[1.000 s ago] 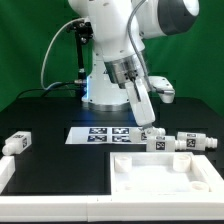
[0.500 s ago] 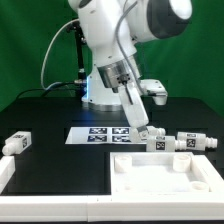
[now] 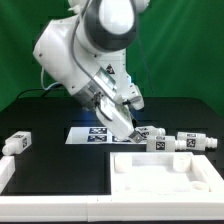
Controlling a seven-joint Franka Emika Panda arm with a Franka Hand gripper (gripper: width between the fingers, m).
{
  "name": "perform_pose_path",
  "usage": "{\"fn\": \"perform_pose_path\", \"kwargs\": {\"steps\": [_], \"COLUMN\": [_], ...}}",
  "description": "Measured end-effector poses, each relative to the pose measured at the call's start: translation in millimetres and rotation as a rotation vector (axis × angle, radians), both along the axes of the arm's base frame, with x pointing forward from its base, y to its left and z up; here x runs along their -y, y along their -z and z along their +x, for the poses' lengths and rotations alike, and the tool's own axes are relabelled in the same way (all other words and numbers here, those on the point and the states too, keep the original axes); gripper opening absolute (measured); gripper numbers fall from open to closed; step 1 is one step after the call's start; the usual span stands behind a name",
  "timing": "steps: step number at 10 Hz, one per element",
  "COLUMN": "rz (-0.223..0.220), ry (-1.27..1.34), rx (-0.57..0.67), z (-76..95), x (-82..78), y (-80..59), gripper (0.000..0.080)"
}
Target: Assemble one leg
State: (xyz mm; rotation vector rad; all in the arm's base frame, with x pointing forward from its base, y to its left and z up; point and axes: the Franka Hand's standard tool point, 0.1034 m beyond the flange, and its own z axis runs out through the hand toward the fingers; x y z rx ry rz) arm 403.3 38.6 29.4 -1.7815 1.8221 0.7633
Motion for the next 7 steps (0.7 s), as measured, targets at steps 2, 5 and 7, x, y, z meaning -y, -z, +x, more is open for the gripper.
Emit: {"fn": "perform_pose_path", "kwargs": {"steps": [2,5,7], "rz": [0.102,0.283,0.28], "ry": [0.0,0.016,0.01], "rx": [-0.046,-0.112,-0.126], "z": [-3.0,2.1,6.4], "x": [-8.9,-14.4,-13.0], "y": [5.1,2.9,1.2], "gripper": [0.0649,0.0649,0.0649]}}
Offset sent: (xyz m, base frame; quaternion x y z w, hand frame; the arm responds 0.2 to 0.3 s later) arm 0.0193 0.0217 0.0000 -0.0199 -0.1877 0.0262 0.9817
